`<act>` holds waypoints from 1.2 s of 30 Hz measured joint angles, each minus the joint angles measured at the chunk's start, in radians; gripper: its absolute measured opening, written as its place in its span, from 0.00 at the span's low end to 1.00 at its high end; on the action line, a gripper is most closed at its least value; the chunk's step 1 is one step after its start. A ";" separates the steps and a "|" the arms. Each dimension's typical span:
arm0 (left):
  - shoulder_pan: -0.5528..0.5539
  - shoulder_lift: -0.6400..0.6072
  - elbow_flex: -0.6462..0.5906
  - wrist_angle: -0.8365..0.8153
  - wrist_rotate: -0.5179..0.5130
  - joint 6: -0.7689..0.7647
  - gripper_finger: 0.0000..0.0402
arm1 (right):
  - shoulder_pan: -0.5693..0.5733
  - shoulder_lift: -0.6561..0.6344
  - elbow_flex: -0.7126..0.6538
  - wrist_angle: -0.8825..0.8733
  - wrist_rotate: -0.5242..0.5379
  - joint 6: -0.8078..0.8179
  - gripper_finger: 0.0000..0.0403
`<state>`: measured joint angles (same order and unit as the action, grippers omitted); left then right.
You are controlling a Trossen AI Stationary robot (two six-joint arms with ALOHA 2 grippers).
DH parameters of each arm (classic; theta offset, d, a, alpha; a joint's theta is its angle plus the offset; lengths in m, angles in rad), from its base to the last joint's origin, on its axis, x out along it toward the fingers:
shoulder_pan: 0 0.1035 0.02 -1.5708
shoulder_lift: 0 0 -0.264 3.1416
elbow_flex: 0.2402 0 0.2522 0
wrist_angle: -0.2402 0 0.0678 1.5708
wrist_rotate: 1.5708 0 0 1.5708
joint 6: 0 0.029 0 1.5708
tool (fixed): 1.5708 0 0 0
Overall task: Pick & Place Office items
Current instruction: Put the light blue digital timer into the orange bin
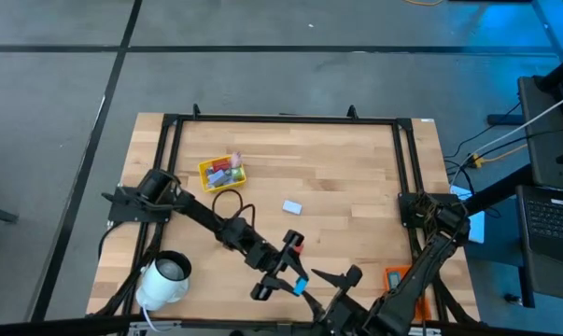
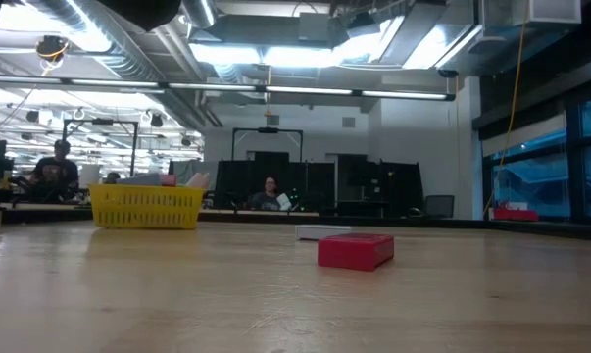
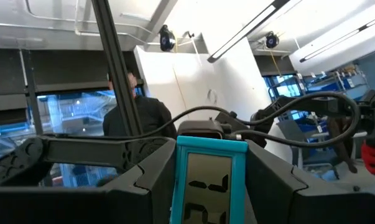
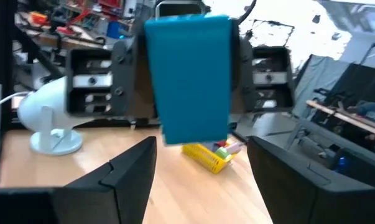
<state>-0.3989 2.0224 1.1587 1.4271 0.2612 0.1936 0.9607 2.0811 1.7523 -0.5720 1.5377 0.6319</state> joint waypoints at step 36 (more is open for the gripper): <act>-0.013 0.000 0.006 -0.009 0.003 0.003 0.40 | -0.033 -0.020 0.000 0.270 -0.063 -0.313 0.64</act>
<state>-0.4114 2.0224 1.1652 1.4181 0.2638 0.1963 0.9273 2.0609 1.7523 -0.3022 1.4748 0.3185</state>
